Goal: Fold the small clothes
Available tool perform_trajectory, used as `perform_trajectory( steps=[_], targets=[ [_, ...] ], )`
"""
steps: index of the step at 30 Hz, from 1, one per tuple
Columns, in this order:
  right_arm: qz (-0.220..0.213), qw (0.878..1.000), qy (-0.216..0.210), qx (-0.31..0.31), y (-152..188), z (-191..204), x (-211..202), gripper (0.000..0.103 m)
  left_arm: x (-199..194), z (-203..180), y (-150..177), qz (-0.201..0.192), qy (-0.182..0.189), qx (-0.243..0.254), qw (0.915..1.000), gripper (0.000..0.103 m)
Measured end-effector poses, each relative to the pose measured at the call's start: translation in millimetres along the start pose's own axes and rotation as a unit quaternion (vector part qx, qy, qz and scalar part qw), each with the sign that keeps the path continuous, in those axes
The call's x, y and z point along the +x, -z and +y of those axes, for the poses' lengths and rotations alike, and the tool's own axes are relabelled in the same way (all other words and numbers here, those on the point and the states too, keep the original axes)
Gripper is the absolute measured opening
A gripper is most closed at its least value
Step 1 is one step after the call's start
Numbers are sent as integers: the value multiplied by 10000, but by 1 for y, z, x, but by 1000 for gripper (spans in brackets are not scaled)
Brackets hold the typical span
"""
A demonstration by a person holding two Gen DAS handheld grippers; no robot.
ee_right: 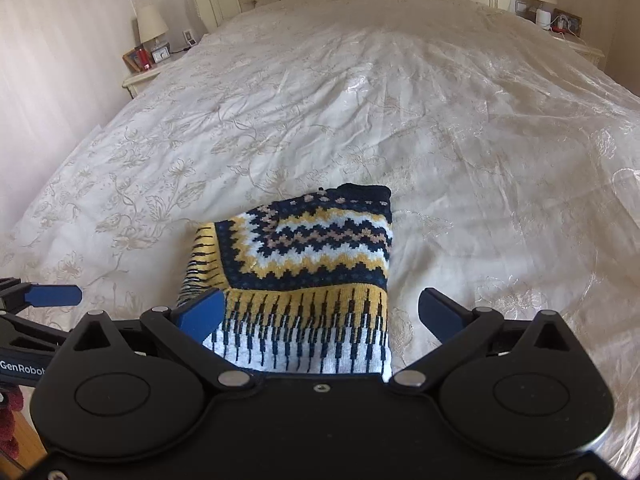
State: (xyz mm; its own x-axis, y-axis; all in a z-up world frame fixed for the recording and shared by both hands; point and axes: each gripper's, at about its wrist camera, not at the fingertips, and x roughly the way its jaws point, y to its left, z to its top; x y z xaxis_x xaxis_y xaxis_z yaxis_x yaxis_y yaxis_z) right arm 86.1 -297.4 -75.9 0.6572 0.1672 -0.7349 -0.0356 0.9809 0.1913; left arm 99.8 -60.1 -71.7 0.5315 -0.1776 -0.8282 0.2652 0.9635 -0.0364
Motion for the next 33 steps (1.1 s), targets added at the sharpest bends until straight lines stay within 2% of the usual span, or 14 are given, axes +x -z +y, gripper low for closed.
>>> perform_trajectory(
  steps=[4, 6, 10, 13, 15, 17, 22, 26, 33],
  targets=[
    [-169, 9997, -148, -100, 0, 4, -19, 102, -19, -15, -10, -48, -529, -61, 9986, 101],
    [-250, 9993, -225, -145, 0, 2, -27, 102, -26, -22, -12, -101, -679, -178, 9975, 100],
    [-355, 9982, -247, -425, 2, -3, -44, 102, -36, -34, -12, 1, -737, -439, 9963, 100],
    [-448, 9969, -118, -636, 6, -8, -58, 102, -43, -44, -5, 18, -653, -602, 9960, 100],
    [-479, 9967, -18, -651, 9, -12, -67, 102, -47, -51, 0, 54, -723, -650, 9952, 100],
    [-409, 9974, 7, -598, 12, -16, -73, 102, -51, -58, 6, 74, -818, -716, 9940, 97],
    [-84, 9992, -198, -323, 20, -31, -80, 102, -61, -74, 19, 120, -917, -849, 9921, 97],
    [-81, 9996, -106, -244, 28, -36, -90, 102, -67, -86, 31, 93, -1104, -773, 9908, 97],
    [63, 9993, -200, -314, 44, -38, -98, 102, -70, -94, 51, 169, -1127, -891, 9895, 97]
  ],
)
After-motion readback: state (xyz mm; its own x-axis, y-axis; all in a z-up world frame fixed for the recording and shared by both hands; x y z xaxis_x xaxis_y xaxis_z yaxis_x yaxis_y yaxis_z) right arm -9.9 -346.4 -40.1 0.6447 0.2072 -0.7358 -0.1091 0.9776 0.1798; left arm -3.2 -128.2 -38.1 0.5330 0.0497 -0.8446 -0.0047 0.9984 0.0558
